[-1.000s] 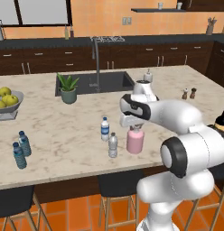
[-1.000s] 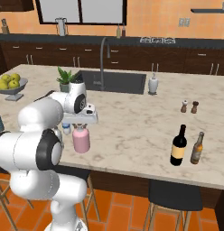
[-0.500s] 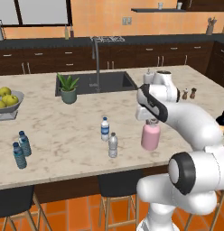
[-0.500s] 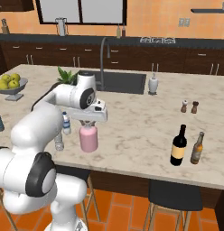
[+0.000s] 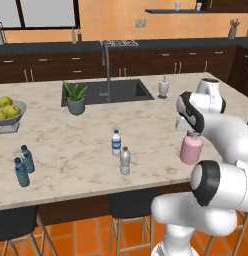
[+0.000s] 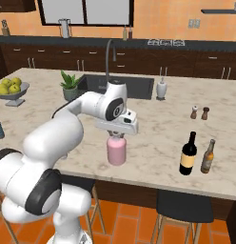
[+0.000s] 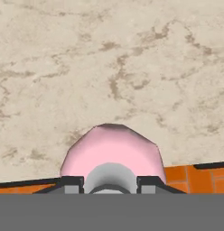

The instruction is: Move the plastic bottles in the middle to the plastics group, and the glass bottles in the middle to the glass group.

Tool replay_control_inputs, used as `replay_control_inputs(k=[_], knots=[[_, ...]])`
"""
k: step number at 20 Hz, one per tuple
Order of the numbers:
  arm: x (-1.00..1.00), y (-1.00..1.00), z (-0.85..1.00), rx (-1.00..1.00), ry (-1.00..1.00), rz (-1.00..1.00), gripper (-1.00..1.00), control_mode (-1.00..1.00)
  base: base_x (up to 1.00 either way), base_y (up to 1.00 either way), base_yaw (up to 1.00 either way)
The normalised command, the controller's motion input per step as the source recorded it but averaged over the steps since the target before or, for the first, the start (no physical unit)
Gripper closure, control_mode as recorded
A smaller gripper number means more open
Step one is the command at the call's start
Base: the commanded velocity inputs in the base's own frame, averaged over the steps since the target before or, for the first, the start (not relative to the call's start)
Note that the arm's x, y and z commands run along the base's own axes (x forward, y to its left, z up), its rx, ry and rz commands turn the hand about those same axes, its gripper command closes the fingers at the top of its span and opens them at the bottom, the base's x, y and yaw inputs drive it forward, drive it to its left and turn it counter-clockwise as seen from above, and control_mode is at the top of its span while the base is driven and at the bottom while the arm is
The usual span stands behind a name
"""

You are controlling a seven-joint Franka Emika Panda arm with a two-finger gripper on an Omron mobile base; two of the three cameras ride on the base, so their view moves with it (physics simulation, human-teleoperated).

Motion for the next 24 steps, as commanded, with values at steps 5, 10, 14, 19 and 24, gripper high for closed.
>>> replay_control_inputs(k=[5, 10, 14, 19, 24], knots=[[0.24, -0.86, -0.02, -0.01, 0.0, -0.18, 1.0, -1.0, 0.0, 0.0, 0.0], [0.56, -0.62, 0.0, -0.06, 0.0, -0.14, 1.0, -1.0, 0.0, 0.0, 0.0], [0.36, -0.44, 0.0, -0.03, 0.0, -0.2, 1.0, -1.0, 0.0, 0.0, 0.0], [0.06, -0.4, 0.0, 0.0, 0.0, -0.2, 1.0, -1.0, 0.0, 0.0, 0.0], [0.0, -0.32, -0.04, 0.0, 0.0, -0.17, 1.0, -1.0, 0.0, 0.0, 0.0]])
